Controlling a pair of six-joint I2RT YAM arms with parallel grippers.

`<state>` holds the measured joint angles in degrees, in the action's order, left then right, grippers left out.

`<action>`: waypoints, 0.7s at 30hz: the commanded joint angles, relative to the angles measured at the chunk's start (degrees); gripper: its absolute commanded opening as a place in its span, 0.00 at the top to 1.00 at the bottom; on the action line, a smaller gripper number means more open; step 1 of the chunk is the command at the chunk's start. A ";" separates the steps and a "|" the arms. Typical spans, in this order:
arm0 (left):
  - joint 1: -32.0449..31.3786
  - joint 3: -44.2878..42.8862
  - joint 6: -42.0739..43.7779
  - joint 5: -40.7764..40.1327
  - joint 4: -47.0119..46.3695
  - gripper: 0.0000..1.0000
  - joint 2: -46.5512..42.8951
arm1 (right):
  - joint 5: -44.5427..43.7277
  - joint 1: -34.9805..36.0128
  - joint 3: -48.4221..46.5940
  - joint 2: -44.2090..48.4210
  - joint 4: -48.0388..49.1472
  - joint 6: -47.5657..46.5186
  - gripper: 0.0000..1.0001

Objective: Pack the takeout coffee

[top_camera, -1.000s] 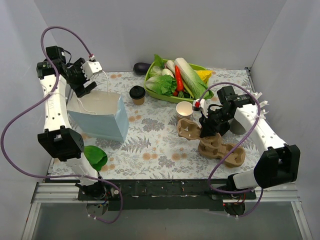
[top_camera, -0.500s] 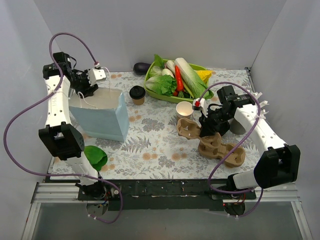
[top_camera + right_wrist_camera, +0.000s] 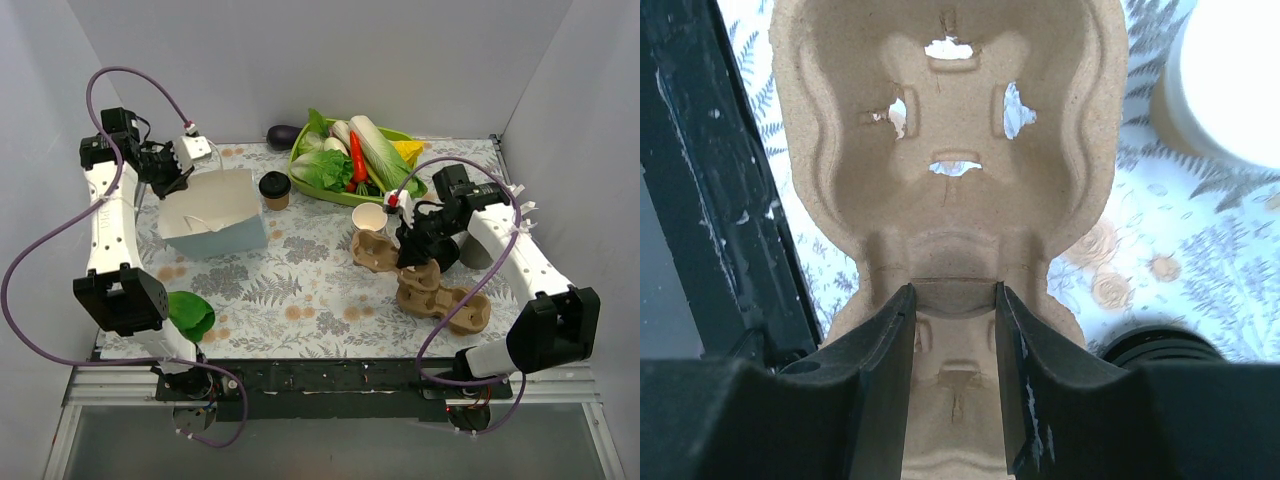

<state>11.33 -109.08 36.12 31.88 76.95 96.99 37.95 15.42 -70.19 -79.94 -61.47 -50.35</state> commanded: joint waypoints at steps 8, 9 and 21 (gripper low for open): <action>-3.59 8.17 -7.81 3.72 2.15 1.00 -14.19 | 8.09 5.76 -24.28 -8.56 1.00 7.10 0.99; -4.12 8.79 -8.17 3.46 2.07 1.00 -15.50 | 8.45 6.02 -25.77 -9.78 1.18 7.63 0.99; -7.55 13.79 -12.21 0.37 2.24 1.00 -22.10 | 11.79 7.52 -34.74 -11.03 3.11 15.17 0.99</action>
<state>4.71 -97.84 25.28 31.66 77.30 79.68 46.33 22.59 -99.79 -91.72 -60.12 -40.18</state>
